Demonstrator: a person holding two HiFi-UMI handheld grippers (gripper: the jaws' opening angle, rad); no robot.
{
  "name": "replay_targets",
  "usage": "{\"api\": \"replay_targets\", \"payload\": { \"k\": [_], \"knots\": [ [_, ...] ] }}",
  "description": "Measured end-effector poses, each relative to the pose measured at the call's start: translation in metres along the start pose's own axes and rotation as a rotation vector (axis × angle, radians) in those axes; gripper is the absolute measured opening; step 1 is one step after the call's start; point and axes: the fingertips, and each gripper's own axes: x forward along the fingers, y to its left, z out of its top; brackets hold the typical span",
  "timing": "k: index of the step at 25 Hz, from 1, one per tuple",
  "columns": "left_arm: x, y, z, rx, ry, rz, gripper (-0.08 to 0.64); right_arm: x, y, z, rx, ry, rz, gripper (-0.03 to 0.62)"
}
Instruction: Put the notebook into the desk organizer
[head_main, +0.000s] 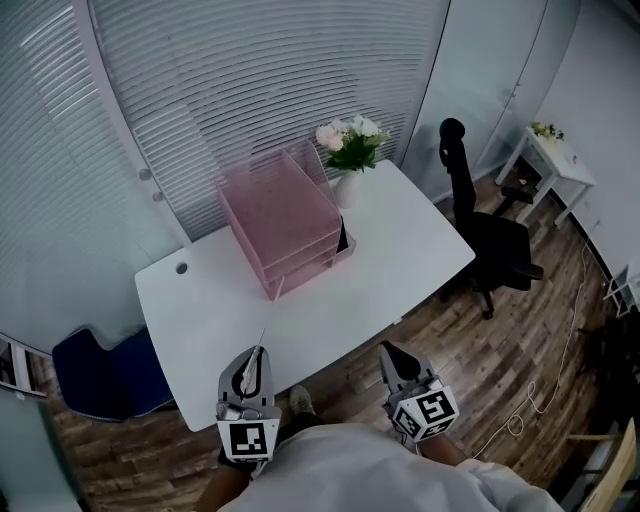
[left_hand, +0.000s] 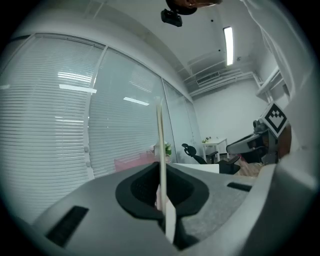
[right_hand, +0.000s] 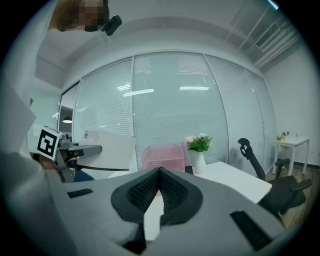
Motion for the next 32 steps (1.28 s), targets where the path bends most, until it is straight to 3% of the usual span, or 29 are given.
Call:
{"api": "replay_targets", "payload": {
  "k": [6, 14, 21, 23, 25, 27, 32],
  "knots": [
    [0.038, 0.029, 0.02, -0.004, -0.003, -0.039, 0.015, 0.056, 0.003, 0.01, 0.017, 0.012, 0.007, 0.014],
    [0.09, 0.057, 0.031, 0.058, -0.023, -0.019, 0.015, 0.094, -0.021, -0.002, 0.04, 0.034, -0.007, 0.014],
    [0.133, 0.057, 0.09, 0.149, -0.119, 0.043, 0.017, 0.13, -0.043, 0.005, 0.029, 0.033, 0.111, 0.014],
    [0.149, 0.059, 0.109, 0.228, -0.158, 0.076, 0.017, 0.137, -0.059, 0.007, 0.031, 0.042, 0.132, 0.014],
    [0.17, 0.059, 0.123, 0.373, -0.157, 0.098, 0.017, 0.141, -0.075, 0.01, 0.036, 0.05, 0.152, 0.014],
    [0.192, 0.06, 0.128, 0.511, -0.107, 0.111, 0.016, 0.143, -0.088, 0.017, 0.037, 0.047, 0.168, 0.014],
    [0.257, 0.059, 0.112, 0.766, 0.06, 0.101, 0.017, 0.147, -0.123, 0.023, 0.053, 0.04, 0.18, 0.014]
  ]
}}
